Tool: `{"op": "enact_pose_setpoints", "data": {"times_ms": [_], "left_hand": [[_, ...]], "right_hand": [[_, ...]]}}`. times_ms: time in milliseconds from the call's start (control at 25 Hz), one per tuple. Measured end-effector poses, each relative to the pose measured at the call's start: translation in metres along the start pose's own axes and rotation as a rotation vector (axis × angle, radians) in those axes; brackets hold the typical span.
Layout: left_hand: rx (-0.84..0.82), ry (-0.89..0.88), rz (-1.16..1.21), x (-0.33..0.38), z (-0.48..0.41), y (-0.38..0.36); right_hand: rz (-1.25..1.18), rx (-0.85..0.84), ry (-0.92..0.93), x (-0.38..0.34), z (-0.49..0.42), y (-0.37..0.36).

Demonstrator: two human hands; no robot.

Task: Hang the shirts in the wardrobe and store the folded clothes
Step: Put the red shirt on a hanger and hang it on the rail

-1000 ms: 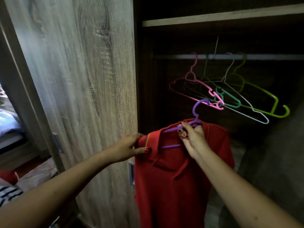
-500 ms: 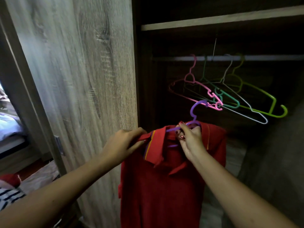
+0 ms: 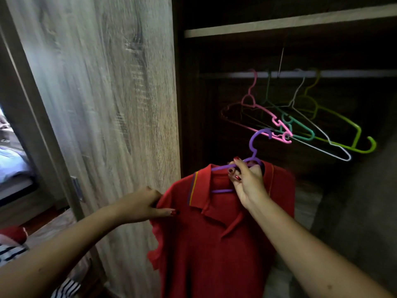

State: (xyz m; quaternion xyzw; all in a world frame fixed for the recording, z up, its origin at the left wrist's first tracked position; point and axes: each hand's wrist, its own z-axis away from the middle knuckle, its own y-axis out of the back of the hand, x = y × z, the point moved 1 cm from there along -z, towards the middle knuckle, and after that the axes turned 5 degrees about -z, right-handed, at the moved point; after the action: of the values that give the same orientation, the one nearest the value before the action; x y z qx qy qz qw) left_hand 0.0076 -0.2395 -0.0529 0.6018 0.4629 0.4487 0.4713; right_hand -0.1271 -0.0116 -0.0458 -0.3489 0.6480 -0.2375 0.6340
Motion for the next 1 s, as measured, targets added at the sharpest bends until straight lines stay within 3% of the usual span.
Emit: {"op": "enact_pose_setpoints", "data": {"times_ms": [160,320,520,600,800,920,1000], "left_hand": [[0.147,-0.006,0.07,0.005,-0.011,0.008],[0.085,-0.087,0.229,0.042,-0.027,-0.005],[0.232,0.137,0.363,0.066,-0.046,-0.005],[0.328,0.224,0.357,0.075,-0.063,0.014],[0.537,0.262,0.253,0.091,-0.106,0.078],[0.594,0.3,0.224,0.092,-0.138,0.108],[0.613,0.328,0.231,0.091,-0.156,0.121]], "right_hand": [[0.134,-0.068,-0.015,0.009,0.003,0.001],[0.204,-0.166,-0.09,0.015,0.007,-0.009],[0.474,-0.222,-0.288,-0.011,-0.014,-0.016],[0.641,-0.208,-0.203,-0.023,-0.023,-0.016],[0.941,-0.115,0.281,-0.019,-0.036,0.002],[0.887,-0.162,0.338,-0.011,-0.036,0.006],[0.837,-0.248,0.273,-0.014,-0.035,-0.004]]}}
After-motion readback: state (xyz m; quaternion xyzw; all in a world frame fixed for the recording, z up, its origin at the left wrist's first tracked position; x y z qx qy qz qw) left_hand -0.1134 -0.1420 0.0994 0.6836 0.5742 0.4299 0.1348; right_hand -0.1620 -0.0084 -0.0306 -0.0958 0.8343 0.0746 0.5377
